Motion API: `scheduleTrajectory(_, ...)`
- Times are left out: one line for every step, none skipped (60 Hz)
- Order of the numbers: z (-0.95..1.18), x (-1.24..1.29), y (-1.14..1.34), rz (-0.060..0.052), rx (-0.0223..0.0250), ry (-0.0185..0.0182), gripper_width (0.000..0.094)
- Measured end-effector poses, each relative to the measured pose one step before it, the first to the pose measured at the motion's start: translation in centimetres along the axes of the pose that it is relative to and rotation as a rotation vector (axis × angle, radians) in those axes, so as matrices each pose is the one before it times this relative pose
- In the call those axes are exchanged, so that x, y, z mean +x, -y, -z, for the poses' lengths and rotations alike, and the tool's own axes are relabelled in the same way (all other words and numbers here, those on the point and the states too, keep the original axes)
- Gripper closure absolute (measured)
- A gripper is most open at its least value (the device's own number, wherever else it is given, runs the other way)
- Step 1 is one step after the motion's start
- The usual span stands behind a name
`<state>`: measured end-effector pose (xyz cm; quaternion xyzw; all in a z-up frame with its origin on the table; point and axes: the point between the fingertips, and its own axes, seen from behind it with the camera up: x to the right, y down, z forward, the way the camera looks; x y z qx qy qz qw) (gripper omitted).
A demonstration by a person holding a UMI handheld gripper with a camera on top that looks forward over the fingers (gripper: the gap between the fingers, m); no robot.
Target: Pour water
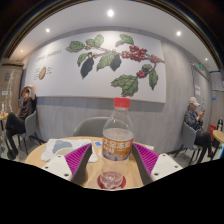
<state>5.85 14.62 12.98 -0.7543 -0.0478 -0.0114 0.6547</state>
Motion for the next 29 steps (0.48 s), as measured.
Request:
scheduleTrajectory(0.357,-0.032,-0.207,-0.0069,-0.00660,0.00227,0.0081)
scheduleTrajectory(0.126,-0.527,-0.096,-0.0076,-0.00525,0.00021,0.0079)
scheduleTrajectory(0.503,-0.054,-0.180,-0.0088,-0.00603,0.00518,0.0080)
scheduleTrajectory(1.034,0.271,-0.119,-0.0097,-0.00566,0.00714,0.0078)
scheduleTrajectory(0.542,0.037,-0.109,-0.0108,-0.00128,0.00593,0.0076)
scheduleTrajectory(0.636,-0.074,-0.071,-0.0098,-0.00057,0.00663,0.0076)
scheduleTrajectory(0.669,-0.143,-0.067,-0.0078,-0.00103,0.00826,0.0075)
scheduleTrajectory(0.725,-0.126,-0.076,-0.0067,-0.00076,0.00807,0.0077)
scheduleTrajectory(0.766,-0.071,-0.092,-0.0069,-0.00178,0.00561,0.0077)
scheduleTrajectory(0.546,-0.484,0.070,-0.0085,-0.00391,-0.00129,0.0077)
scheduleTrajectory(1.009,-0.041,-0.377,-0.0084,-0.00209,0.00214,0.0076)
scheduleTrajectory(0.827,0.021,-0.184,-0.0071,-0.00344,0.00195,0.0077)
scheduleTrajectory(0.870,-0.023,-0.173,-0.0077,-0.00248,0.00127,0.0082)
scheduleTrajectory(0.888,-0.078,-0.130,-0.0076,-0.00097,0.00183,0.0087)
scheduleTrajectory(0.900,-0.116,-0.117,-0.0062,-0.00118,0.00182,0.0086)
scheduleTrajectory(0.955,-0.186,-0.123,-0.0044,-0.00085,0.00335,0.0086)
scheduleTrajectory(0.978,-0.261,-0.141,-0.0027,-0.00046,0.00550,0.0088)
scheduleTrajectory(0.999,-0.234,-0.136,-0.0028,0.00025,0.00484,0.0085)
scheduleTrajectory(0.660,-0.529,0.105,-0.0041,0.00077,0.00068,0.0086)
scheduleTrajectory(1.010,-0.170,-0.311,-0.0043,0.00249,0.00036,0.0086)
scheduleTrajectory(0.883,-0.128,-0.118,-0.0048,0.00392,-0.00138,0.0086)
scheduleTrajectory(0.834,-0.107,-0.067,-0.0058,0.00533,-0.00217,0.0084)
scheduleTrajectory(0.821,-0.113,-0.087,-0.0068,0.00523,-0.00210,0.0084)
scheduleTrajectory(0.715,-0.113,-0.113,-0.0065,0.00393,-0.00263,0.0084)
scheduleTrajectory(0.700,-0.166,-0.190,-0.0059,0.00110,-0.00284,0.0085)
scheduleTrajectory(0.657,-0.165,-0.233,-0.0052,-0.00052,-0.00160,0.0085)
scheduleTrajectory(0.599,-0.228,-0.244,-0.0046,-0.00043,0.00030,0.0086)
scheduleTrajectory(0.225,-0.092,0.407,-0.0034,-0.00262,0.00313,0.0085)
scheduleTrajectory(0.757,-0.424,-0.655,-0.0036,0.00175,0.00030,0.0085)
